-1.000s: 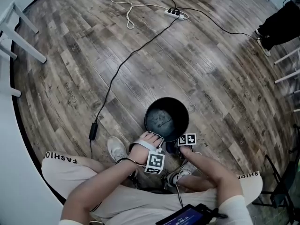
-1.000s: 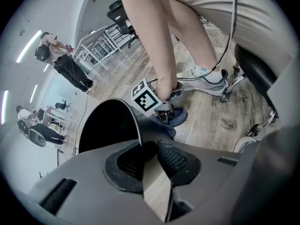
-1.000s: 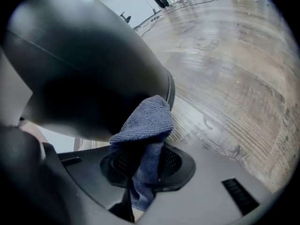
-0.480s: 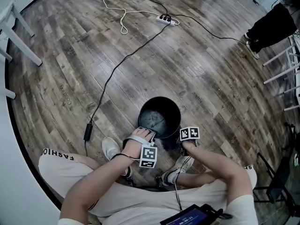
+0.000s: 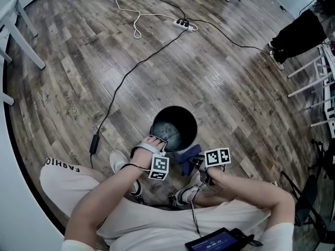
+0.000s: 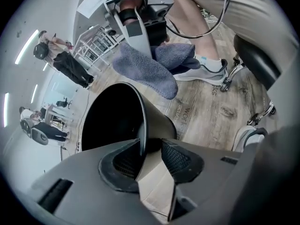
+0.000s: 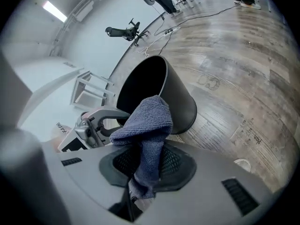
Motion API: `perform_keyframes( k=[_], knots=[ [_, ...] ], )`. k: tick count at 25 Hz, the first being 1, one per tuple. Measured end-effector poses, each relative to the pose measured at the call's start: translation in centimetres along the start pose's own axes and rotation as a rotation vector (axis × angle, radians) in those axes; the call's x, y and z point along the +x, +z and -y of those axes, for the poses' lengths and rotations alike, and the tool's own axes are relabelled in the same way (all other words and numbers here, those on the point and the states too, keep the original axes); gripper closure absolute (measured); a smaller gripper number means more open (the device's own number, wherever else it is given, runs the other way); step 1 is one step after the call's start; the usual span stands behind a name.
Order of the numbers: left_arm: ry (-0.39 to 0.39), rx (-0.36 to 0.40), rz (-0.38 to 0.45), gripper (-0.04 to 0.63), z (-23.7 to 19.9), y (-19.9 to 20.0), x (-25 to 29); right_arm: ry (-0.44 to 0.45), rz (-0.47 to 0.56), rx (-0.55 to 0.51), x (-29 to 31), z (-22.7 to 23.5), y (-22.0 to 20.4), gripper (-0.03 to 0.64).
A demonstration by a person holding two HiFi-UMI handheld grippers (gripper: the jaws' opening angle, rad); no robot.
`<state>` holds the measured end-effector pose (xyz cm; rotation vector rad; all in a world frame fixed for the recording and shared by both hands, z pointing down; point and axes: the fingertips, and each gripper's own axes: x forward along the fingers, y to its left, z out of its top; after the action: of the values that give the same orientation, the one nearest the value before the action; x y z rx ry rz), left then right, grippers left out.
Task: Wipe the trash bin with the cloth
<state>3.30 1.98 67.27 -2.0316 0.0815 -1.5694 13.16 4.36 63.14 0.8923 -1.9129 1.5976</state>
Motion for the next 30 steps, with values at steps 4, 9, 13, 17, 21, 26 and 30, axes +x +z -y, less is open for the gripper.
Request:
perform_keyframes(
  k=[4,9,13,17,21,26,30],
  knots=[
    [-0.006,0.036,0.027,0.457,0.3,1.0,-0.3,-0.012,0.018,0.014,1.5,1.0,1.0,0.538],
    [-0.016,0.070,0.075,0.494,0.9,3.0,-0.8,-0.028,0.019,0.006,3.4,3.8,1.3,0.538],
    [-0.025,0.054,0.079,0.497,1.0,3.5,-0.6,-0.045,-0.008,-0.044,6.0,6.8,0.8,0.538],
    [-0.021,0.050,0.087,0.497,0.9,3.6,-0.7,-0.043,-0.031,-0.065,9.3,10.0,0.0,0.538],
    [-0.008,0.047,0.094,0.497,0.4,3.8,-0.4,-0.061,-0.023,-0.043,12.1,13.4,0.1,0.538],
    [-0.010,0.039,0.095,0.497,0.5,4.0,-0.6,-0.096,-0.032,-0.037,15.5,17.2,-0.9,0.538],
    [-0.008,0.032,0.091,0.497,0.3,4.1,-0.4,-0.133,0.006,0.008,15.6,17.7,-0.8,0.538]
  ],
)
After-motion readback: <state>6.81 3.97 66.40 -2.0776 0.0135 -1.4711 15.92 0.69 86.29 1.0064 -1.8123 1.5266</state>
